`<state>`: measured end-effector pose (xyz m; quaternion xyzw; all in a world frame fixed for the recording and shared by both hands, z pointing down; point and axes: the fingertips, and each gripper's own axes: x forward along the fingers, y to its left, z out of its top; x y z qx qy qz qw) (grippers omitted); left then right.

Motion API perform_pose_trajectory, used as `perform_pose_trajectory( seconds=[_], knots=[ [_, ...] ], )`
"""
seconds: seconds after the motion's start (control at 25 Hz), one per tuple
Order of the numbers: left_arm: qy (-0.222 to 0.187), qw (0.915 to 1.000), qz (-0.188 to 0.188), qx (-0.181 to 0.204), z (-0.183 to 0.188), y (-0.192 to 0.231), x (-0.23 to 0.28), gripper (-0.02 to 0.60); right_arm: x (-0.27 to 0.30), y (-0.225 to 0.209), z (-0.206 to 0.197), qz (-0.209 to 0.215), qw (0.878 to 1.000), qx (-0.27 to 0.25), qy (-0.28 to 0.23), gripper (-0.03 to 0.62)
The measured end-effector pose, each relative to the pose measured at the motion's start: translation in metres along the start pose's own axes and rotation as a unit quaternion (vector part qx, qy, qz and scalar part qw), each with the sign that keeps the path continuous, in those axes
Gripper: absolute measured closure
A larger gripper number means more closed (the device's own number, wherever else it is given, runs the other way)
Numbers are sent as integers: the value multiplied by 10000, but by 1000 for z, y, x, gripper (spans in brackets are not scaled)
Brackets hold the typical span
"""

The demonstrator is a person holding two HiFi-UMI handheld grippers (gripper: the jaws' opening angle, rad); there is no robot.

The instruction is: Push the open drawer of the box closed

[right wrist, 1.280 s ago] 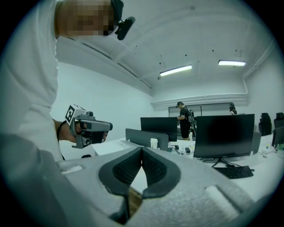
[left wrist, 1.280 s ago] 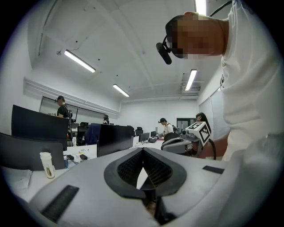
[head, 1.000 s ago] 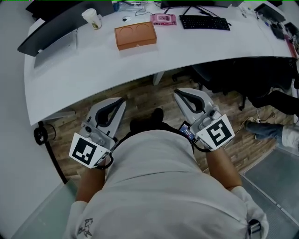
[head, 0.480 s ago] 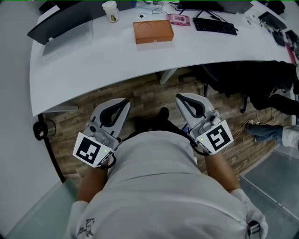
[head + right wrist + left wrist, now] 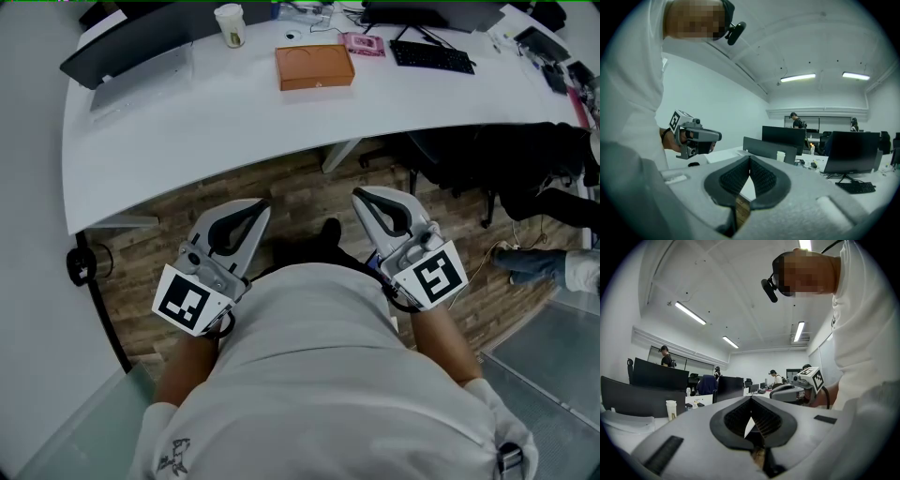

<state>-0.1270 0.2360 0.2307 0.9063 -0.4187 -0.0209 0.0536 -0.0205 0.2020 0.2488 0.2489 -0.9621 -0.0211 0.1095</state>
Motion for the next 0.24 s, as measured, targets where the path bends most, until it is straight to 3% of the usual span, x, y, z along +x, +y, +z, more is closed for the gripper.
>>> perform_pose_trajectory(
  seconds=[0.24],
  knots=[
    [-39,10000,-53,-11,2,5,-4,583,7,8,7,33,10000,22,-4,591]
  ],
)
